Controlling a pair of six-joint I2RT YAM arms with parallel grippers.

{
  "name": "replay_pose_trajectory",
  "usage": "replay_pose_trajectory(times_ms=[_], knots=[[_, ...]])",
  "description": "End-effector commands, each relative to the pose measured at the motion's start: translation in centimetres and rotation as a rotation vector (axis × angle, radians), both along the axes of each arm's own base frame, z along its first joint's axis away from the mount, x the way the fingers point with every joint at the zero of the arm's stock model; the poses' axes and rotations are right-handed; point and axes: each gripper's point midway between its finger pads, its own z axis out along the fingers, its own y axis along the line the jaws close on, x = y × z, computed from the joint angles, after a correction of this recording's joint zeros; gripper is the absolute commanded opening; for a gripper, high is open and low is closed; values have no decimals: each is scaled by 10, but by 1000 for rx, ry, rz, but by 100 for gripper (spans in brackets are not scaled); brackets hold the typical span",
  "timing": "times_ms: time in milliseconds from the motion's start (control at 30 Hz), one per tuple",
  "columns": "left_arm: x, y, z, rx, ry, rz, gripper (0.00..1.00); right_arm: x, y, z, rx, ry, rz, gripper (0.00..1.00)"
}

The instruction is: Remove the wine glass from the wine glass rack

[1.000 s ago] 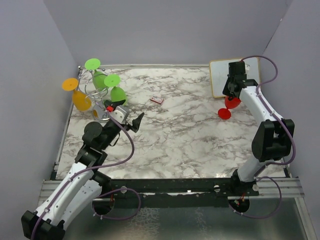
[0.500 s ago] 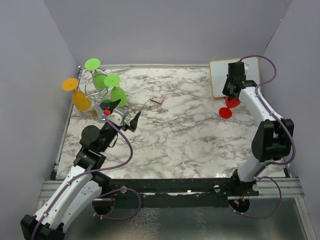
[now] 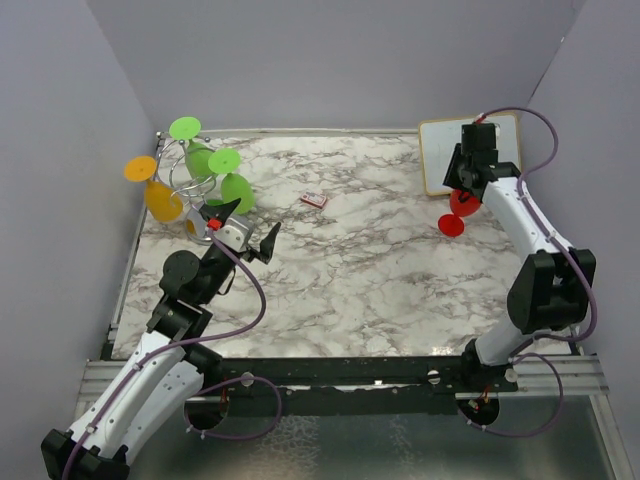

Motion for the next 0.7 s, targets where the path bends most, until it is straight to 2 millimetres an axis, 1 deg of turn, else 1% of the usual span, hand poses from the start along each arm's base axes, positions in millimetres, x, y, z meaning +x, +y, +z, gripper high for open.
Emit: replay_pose_trajectory(times_ms=[0, 67, 100, 133, 167, 233, 267, 300, 333, 400, 433, 533, 600, 667], knots=[[0, 6, 8, -5, -15, 26, 99, 0, 6, 48, 20, -134, 64, 37], [1, 5, 7, -4, -12, 27, 99, -4, 18, 69, 46, -192, 136, 39], [2, 5, 6, -1, -7, 26, 99, -6, 24, 80, 62, -228, 173, 43], [3, 5, 6, 1, -4, 26, 99, -9, 31, 90, 83, -267, 208, 46], [4, 4, 4, 5, 6, 26, 99, -13, 36, 97, 99, -294, 235, 51], [5, 4, 2, 10, 19, 25, 99, -21, 52, 113, 144, -357, 310, 55], [6, 4, 2, 11, 21, 27, 99, -25, 64, 118, 175, -383, 365, 57], [7, 4, 1, 12, 23, 29, 99, -32, 82, 120, 219, -400, 443, 58], [7, 5, 0, 11, 23, 31, 99, -40, 104, 121, 266, -414, 539, 59], [9, 5, -1, 13, 27, 35, 99, -59, 149, 118, 336, -426, 722, 59], [10, 5, -2, 13, 30, 36, 99, -67, 169, 113, 356, -414, 784, 59], [12, 4, -5, 22, 45, 36, 99, -92, 225, 87, 387, -344, 928, 60], [12, 5, -5, 21, 47, 36, 99, -103, 249, 64, 381, -289, 984, 60], [11, 6, -5, 14, 49, 40, 99, -110, 261, 44, 352, -242, 1013, 61]])
